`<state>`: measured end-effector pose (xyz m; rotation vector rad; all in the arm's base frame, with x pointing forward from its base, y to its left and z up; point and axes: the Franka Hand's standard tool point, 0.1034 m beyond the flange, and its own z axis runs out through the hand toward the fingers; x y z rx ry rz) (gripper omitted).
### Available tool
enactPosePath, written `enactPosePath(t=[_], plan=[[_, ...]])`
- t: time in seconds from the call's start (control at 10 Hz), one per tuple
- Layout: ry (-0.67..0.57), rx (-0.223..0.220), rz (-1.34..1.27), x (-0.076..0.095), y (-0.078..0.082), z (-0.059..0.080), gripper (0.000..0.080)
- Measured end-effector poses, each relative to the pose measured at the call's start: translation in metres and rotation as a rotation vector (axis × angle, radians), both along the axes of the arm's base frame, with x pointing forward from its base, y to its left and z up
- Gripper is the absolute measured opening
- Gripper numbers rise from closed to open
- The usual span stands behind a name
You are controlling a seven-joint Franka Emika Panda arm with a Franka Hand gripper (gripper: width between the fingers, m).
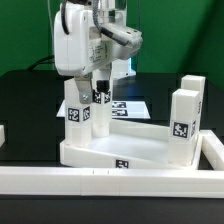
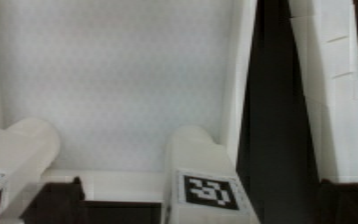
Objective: Assemble desk
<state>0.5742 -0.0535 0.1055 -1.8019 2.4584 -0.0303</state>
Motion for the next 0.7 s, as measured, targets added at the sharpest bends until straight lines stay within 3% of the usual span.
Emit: enactPosePath(t=[0.7], plan=[[0.006, -0.003, 0.001, -0.0012, -0.0001, -0.0031, 0.0649]])
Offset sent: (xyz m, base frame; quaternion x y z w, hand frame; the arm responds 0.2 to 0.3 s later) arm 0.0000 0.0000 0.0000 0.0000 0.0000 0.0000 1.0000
